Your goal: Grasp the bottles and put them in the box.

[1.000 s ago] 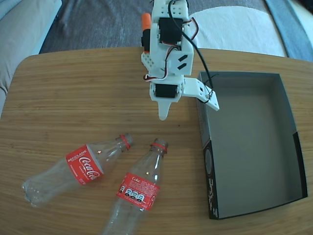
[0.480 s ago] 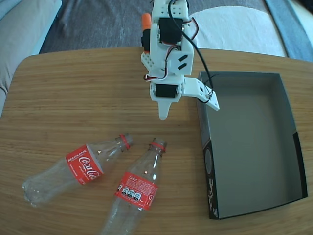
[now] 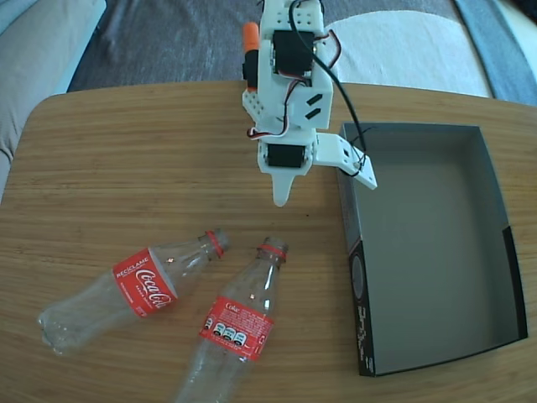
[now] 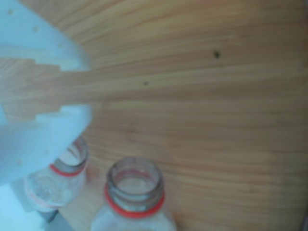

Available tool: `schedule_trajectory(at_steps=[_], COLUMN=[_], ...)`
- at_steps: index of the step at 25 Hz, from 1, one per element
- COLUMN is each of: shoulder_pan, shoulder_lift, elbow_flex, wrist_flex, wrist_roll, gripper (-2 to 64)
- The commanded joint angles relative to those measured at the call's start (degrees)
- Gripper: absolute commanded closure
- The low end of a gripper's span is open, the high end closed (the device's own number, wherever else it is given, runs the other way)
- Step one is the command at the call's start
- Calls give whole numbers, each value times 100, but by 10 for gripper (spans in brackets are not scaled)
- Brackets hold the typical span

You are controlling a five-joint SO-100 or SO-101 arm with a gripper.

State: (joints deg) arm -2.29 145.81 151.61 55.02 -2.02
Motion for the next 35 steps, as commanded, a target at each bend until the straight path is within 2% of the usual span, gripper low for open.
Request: schedule_trajectory(at_steps=[1,8,10,14,17,20,25,29,35], shoulder_pan=[-26,9,35,79,343,589,993,1063,1055], shoulder_lift=[88,-9,-18,-26,-97,-615,-1670,-2057,-2197], elbow_flex=[-79,-185,-325,-817,-1397,-2021,-3410,-4395,-5142], wrist_flex=[-88,-79,0,18,237,650,1652,2224,2821], wrist_roll=[-26,-62,-325,-439,-439,-448,-448,-457,-1714], gripper=[568,566,566,566,566,566,566,566,565])
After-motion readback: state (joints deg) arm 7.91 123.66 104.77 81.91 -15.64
